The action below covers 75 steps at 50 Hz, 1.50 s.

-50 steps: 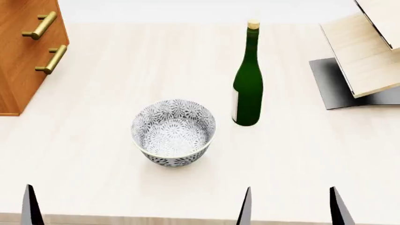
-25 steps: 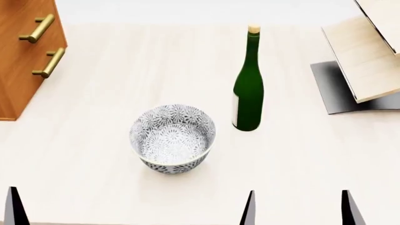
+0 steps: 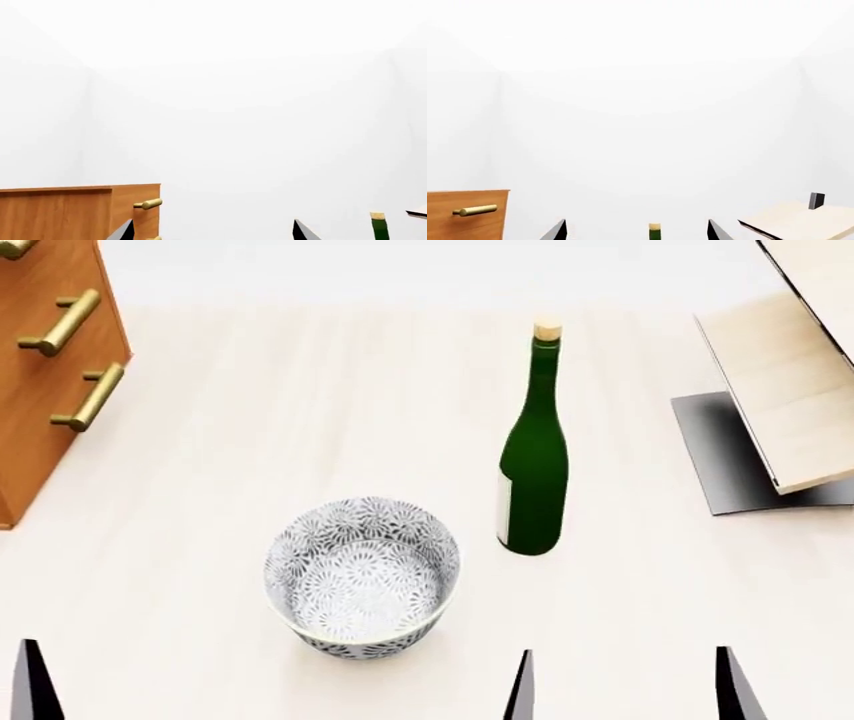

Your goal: Put the wine bottle on the wine rack.

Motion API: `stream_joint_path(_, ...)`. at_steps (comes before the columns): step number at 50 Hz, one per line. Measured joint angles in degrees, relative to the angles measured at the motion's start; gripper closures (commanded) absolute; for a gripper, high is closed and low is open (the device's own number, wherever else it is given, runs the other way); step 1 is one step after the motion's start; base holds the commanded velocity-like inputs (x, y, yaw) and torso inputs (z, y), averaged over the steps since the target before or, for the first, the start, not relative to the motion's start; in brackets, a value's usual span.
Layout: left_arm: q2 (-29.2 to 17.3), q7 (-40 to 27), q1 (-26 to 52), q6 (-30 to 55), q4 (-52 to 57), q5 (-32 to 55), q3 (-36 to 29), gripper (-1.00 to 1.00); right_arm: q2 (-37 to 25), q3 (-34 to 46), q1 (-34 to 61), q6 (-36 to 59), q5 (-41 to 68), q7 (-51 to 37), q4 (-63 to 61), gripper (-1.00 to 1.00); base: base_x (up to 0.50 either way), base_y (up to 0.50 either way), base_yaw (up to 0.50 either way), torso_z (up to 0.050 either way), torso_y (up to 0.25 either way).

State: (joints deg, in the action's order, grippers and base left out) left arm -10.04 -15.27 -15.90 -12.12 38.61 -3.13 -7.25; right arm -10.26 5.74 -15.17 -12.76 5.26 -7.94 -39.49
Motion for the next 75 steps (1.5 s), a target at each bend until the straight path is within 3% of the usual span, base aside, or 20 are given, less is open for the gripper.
stream_joint_path(75, -2.8, -3.4, 0.4, 0.0, -0.2, 0.0, -2.6, -1.00, -2.8, 2.5, 1.2, 1.4, 0.2, -3.4, 1.9, -1.00, 0.15, 0.00, 0.00, 0.000, 0.000)
